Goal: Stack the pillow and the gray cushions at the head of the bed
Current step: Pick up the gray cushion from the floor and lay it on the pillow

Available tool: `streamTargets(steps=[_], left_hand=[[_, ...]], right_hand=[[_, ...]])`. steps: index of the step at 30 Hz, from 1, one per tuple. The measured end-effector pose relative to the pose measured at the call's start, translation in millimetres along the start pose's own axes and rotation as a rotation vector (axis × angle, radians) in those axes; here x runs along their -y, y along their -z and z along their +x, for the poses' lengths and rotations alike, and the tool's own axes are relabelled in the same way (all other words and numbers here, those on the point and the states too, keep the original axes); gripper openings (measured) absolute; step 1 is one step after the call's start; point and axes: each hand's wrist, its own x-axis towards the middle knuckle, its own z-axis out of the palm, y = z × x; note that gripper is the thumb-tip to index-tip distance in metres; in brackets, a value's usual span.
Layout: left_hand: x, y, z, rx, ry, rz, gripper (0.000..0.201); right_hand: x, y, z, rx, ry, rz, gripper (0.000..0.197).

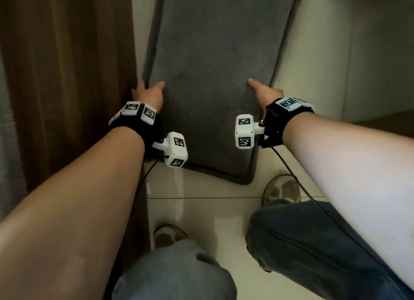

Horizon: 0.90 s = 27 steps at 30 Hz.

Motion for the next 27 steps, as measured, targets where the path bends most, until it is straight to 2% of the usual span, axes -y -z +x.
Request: streamTargets(steps=[2,3,6,7,9,10,12,14,17,20,22,24,27], left_hand=[[-3,-2,2,0.012,0.048,0.013,0.084],[-4,-2,1,0.041,0.069,0.027,0.088],[0,0,-10,0.219,0.137,-0.053,0.093],[3,0,-16,0.237,0.145,-0.095,0.094],[11,0,-29,0.185,0.13,-0.119,0.097],[11,2,-41,0.146,0.104,-0.101,0.093],[7,12,-67,0.109,0.022,-0.02,0.072],[2,32,-95,0.132,-0.032,0.015,0.051],[-6,73,-143,0.124,-0.087,0.004,0.044],[-10,117,-200,0.077,-0.048,-0.108,0.047],[-14,149,-235,0.043,-0.01,-0.205,0.051],[-20,189,-280,0.065,0.027,-0.294,0.045],[-34,248,-339,0.146,-0.002,-0.287,0.036]], right_hand=[[6,7,-21,0.058,0.034,0.032,0.133],[6,10,-14,0.09,0.044,0.044,0.129],[12,28,-14,0.13,0.069,0.028,0.139],[14,37,-21,0.141,0.055,0.05,0.138],[15,54,-46,0.14,0.006,0.092,0.13],[18,62,-65,0.124,0.015,0.092,0.134],[20,70,-83,0.11,0.071,0.05,0.15],[20,84,-109,0.081,0.085,0.001,0.153],[27,110,-173,0.007,0.023,0.07,0.146],[39,142,-262,-0.018,0.087,0.102,0.15],[53,167,-337,-0.009,0.157,0.103,0.138],[62,196,-402,-0.014,0.216,0.14,0.122],[74,234,-476,-0.037,0.247,0.113,0.126]])
